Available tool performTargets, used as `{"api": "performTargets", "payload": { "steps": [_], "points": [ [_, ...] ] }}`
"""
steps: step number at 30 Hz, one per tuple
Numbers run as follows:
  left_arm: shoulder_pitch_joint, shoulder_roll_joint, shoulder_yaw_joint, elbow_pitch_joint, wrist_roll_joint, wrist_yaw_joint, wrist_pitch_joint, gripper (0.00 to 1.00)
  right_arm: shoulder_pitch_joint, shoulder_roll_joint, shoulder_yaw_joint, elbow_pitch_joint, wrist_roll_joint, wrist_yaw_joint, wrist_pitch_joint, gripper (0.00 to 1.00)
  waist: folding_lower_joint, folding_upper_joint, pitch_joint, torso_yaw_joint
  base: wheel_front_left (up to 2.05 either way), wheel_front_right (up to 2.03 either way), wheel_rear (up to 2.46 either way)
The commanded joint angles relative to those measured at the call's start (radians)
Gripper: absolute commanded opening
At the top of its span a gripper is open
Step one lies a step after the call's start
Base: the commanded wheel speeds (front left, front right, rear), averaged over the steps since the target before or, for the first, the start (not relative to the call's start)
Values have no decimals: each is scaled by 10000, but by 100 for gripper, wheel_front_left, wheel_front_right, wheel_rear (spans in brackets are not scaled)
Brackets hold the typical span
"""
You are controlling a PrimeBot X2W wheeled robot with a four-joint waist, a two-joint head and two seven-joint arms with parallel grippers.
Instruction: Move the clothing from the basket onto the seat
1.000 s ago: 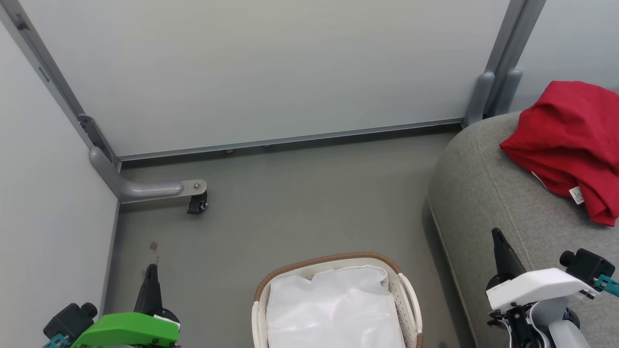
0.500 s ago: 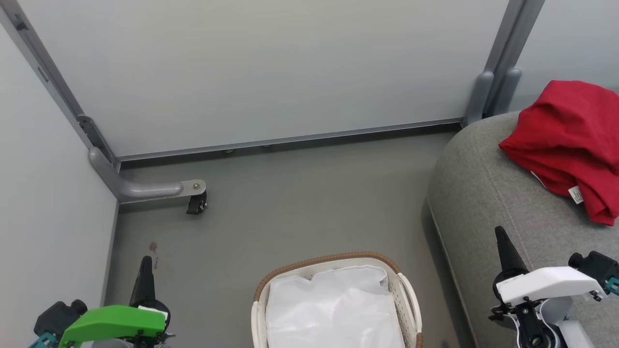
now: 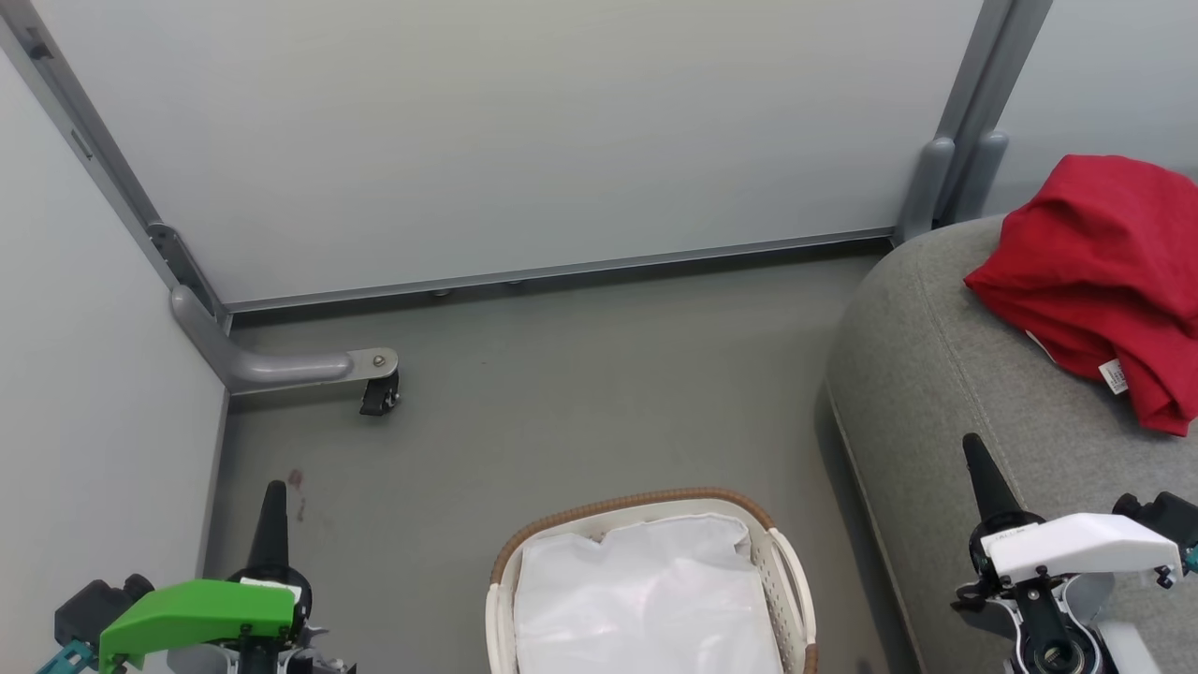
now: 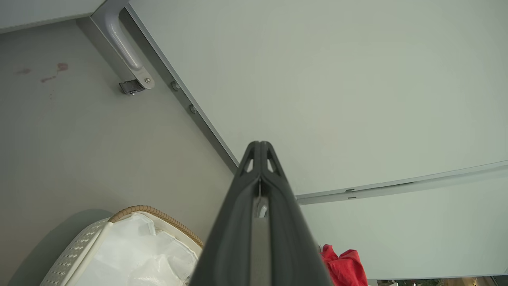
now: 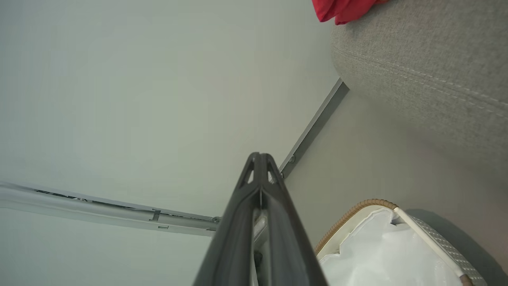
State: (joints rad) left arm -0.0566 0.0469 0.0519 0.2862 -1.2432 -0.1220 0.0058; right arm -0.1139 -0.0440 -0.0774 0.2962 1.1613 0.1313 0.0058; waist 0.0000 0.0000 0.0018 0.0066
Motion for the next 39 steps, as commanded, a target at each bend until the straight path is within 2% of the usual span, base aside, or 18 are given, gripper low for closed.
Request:
{"api": "performTargets", "payload": {
  "steps": [1,39],
  "points": [
    [-239,42,62,-139,-242,-37,66,0,-3,-61,-47,-149,300,-5,71,0,0,0,1,-2,0,0,0],
    [-508,53,529,-377,-2964,-91,890,0,75,-85,-314,-461,3605,-7,893,0,0,0,9,-49,0,0,0]
  ]
}}
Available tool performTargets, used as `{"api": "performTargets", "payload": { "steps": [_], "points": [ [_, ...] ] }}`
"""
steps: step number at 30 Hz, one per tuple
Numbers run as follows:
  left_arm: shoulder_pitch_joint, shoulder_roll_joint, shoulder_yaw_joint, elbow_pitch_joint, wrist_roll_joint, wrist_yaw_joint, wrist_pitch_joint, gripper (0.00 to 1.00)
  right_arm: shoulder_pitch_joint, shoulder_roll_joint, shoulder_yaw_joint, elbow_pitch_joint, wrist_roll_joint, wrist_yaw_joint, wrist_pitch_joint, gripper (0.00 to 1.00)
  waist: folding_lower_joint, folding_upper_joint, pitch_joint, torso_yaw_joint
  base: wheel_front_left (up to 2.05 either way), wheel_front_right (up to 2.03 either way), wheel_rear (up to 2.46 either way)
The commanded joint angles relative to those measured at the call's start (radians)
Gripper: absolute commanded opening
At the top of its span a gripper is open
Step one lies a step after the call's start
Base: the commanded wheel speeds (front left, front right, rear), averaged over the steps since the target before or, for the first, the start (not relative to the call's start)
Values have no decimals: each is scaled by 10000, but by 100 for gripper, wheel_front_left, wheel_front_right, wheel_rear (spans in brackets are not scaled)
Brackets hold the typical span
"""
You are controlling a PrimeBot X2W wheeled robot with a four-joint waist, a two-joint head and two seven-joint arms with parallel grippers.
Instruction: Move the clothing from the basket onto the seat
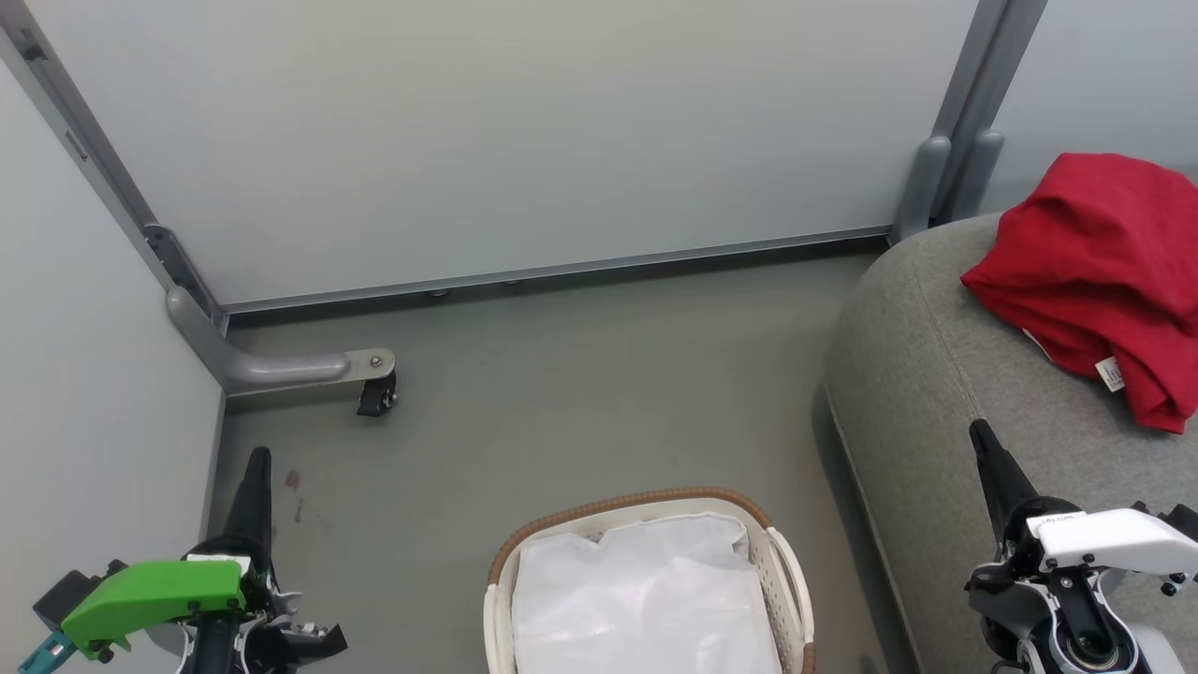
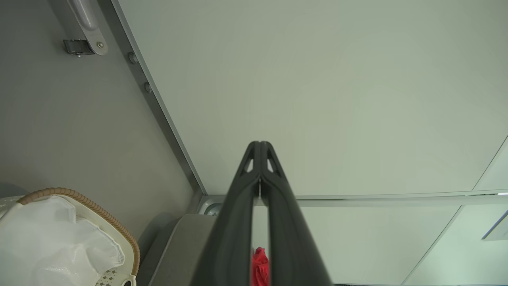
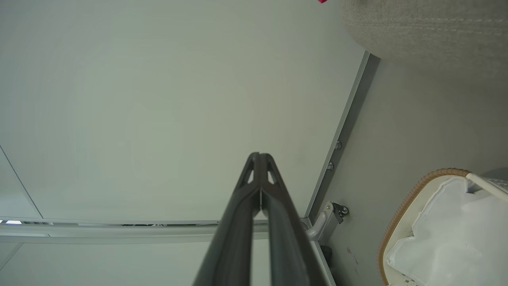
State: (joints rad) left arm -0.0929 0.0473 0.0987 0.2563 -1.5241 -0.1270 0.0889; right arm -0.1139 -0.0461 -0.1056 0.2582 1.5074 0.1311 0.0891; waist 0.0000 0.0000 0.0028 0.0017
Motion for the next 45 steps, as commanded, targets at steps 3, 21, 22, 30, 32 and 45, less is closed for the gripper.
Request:
{"api": "performTargets", "payload": {
  "steps": [3,21,22,30,32,45],
  "points": [
    [-169,50,96,-91,-323,-46,106,0,80,-65,-47,-102,379,-6,99,0,0,0,0,-4,0,0,0],
    [-214,53,180,-126,-901,-63,292,0,101,-69,-106,-162,1070,-7,287,0,0,0,3,-17,0,0,0],
    [-214,53,180,-126,-901,-63,292,0,102,-69,-106,-162,1070,-7,287,0,0,0,3,-17,0,0,0],
    [-214,53,179,-126,-901,-63,292,0,102,-69,-106,-161,1071,-7,286,0,0,0,3,-17,0,0,0],
    [-214,53,179,-127,-901,-63,292,0,102,-69,-106,-161,1071,-7,286,0,0,0,3,-17,0,0,0],
    [-213,53,179,-126,-902,-64,291,0,102,-69,-105,-161,1071,-7,286,0,0,0,3,-17,0,0,0]
  ]
}}
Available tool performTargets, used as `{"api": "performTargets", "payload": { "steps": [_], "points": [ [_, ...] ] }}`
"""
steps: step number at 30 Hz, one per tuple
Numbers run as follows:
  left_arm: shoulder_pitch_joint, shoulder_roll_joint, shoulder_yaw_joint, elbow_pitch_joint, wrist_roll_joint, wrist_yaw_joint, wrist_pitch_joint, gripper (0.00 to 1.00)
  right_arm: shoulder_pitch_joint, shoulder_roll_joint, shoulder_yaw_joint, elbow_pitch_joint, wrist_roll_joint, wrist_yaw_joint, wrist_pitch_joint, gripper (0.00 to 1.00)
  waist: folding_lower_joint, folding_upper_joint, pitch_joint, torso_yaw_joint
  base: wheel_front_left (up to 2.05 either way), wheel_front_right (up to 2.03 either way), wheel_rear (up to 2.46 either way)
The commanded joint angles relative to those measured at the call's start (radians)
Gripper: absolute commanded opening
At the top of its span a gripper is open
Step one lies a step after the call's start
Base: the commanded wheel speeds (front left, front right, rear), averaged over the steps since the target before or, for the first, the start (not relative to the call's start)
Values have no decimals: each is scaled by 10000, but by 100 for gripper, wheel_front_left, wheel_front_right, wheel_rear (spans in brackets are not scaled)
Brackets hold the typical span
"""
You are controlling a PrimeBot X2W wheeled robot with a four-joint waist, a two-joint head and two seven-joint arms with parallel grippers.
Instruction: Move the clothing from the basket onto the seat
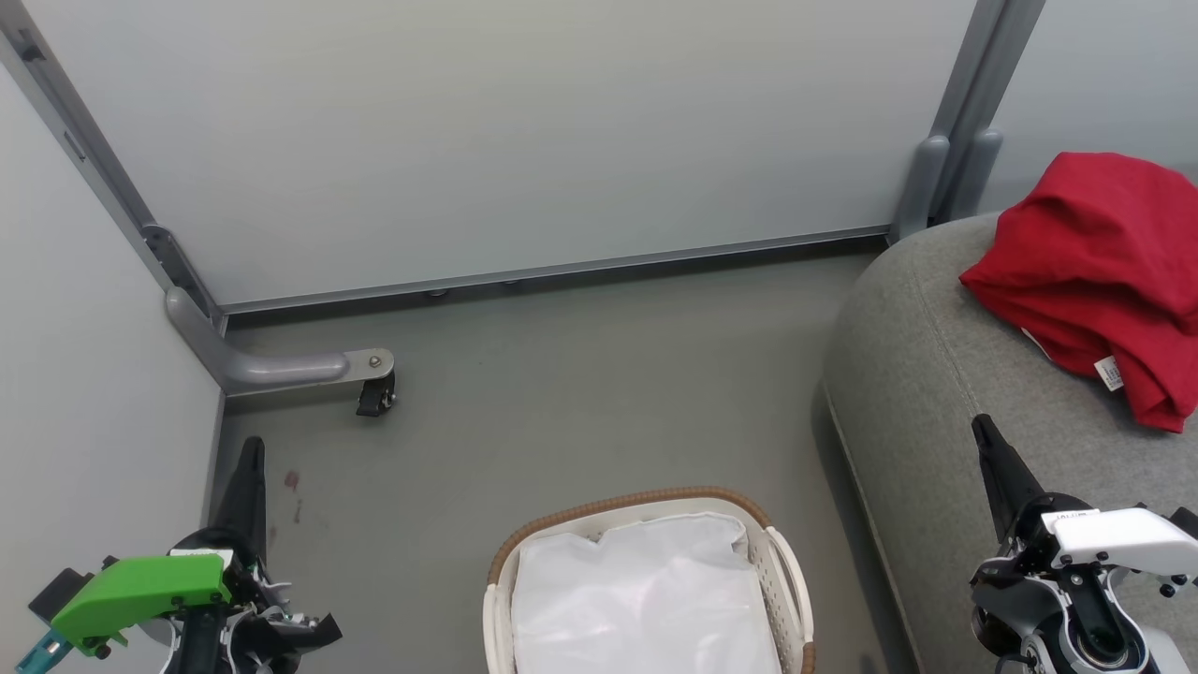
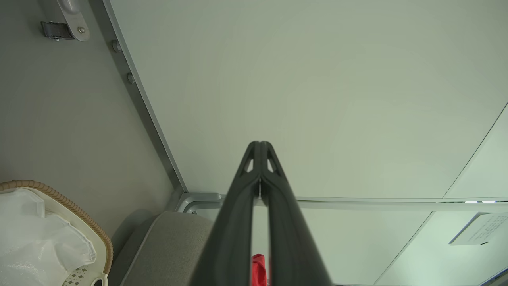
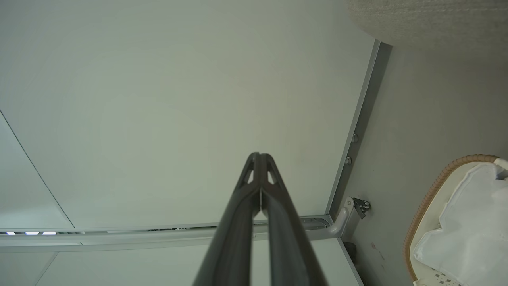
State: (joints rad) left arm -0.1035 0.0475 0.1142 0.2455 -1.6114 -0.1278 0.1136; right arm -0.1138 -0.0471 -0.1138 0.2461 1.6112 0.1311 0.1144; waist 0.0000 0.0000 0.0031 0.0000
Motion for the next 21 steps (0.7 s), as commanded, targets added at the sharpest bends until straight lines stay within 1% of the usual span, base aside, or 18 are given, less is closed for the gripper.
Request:
{"api": "performTargets", "payload": {
  "steps": [1,21],
  "points": [
    [-107,51,23,-19,-29,-56,43,0,101,-59,-23,-40,34,-7,33,0,0,0,0,1,0,0,0],
    [-107,51,22,-20,-30,-55,43,0,101,-59,-22,-40,34,-7,32,0,0,0,0,1,0,0,0]
  ]
}}
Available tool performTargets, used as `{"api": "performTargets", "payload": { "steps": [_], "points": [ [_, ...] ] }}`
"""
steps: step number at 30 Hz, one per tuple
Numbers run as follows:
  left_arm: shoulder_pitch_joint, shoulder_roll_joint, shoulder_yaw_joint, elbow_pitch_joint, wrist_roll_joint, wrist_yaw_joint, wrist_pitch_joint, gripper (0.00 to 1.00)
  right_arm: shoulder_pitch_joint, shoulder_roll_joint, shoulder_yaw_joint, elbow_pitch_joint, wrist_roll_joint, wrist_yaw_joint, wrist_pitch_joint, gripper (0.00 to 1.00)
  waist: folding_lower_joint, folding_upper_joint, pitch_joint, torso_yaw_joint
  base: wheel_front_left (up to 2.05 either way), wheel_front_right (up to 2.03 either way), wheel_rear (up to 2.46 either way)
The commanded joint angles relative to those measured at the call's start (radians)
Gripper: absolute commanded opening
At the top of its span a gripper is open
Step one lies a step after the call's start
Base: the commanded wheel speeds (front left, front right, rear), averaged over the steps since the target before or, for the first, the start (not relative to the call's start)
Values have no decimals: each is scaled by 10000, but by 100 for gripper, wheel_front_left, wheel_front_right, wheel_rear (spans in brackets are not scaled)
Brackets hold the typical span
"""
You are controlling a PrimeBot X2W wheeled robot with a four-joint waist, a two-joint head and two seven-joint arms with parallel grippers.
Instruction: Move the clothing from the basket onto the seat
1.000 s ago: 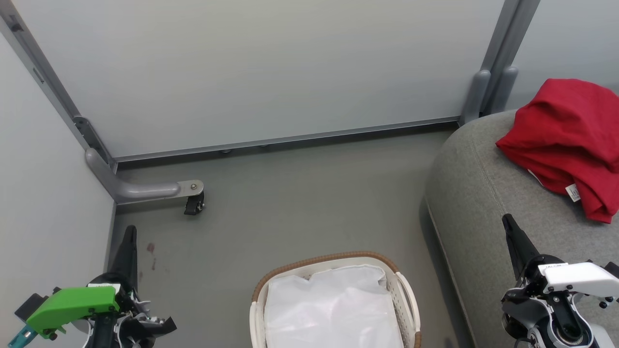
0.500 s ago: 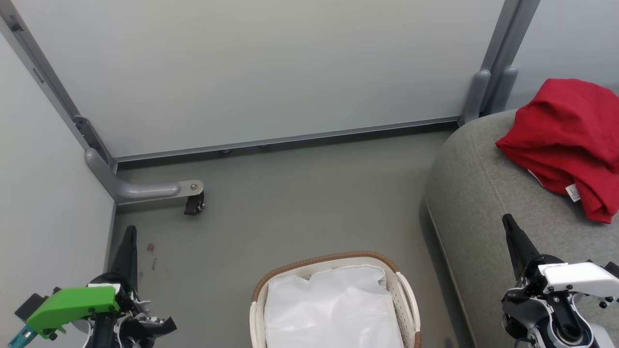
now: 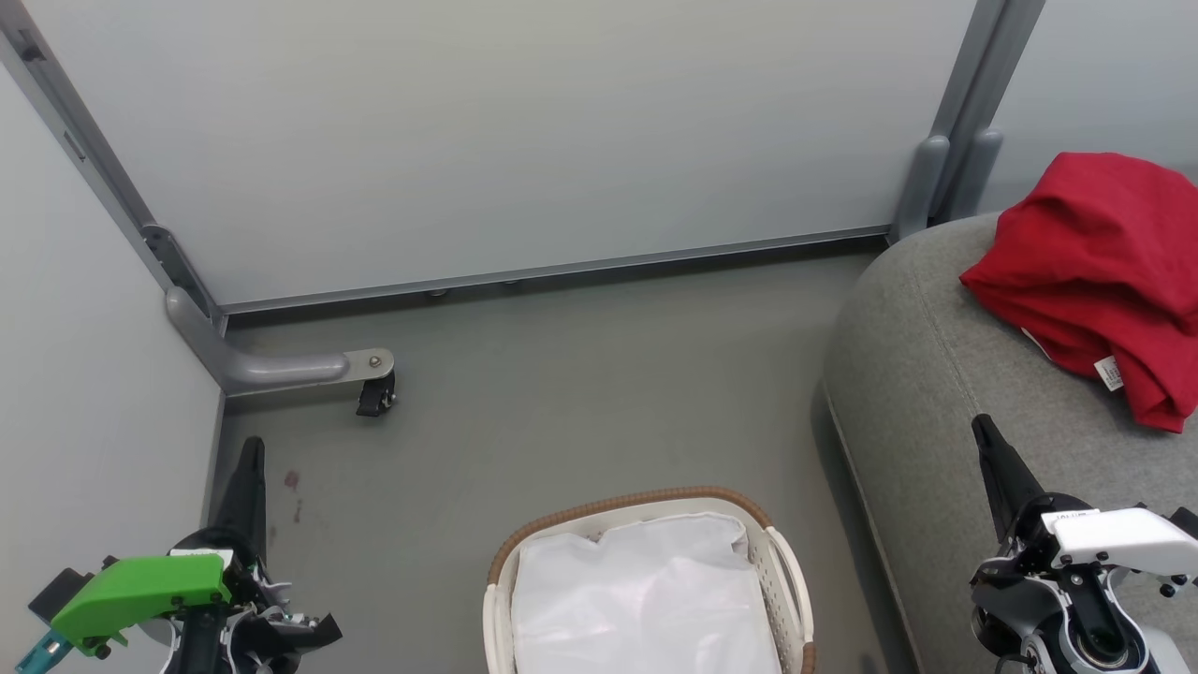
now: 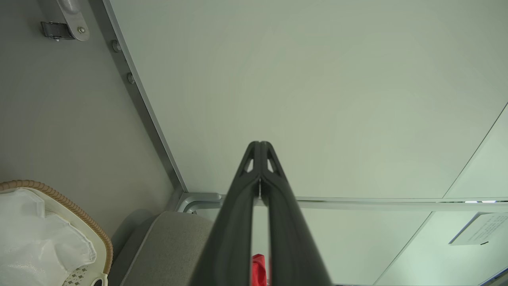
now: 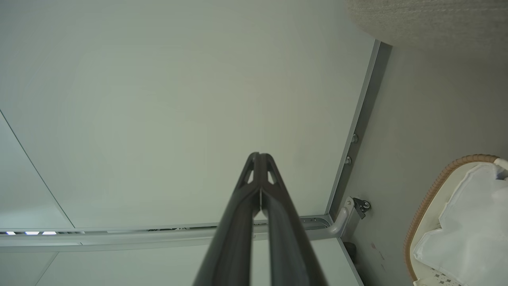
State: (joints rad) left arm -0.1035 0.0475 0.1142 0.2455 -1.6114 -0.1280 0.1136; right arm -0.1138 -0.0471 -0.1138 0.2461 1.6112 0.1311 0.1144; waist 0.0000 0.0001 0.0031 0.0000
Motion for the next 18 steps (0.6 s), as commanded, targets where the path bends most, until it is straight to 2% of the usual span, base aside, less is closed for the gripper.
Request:
{"api": "performTargets", "payload": {
  "steps": [1,18],
  "points": [
    [-107,51,22,-20,-30,-54,43,0,101,-59,-22,-39,35,-7,32,0,0,-1,0,0,0,0,0],
    [-107,51,21,-21,-31,-53,42,0,102,-59,-21,-39,35,-7,31,0,0,-1,0,0,0,0,0]
  ]
}}
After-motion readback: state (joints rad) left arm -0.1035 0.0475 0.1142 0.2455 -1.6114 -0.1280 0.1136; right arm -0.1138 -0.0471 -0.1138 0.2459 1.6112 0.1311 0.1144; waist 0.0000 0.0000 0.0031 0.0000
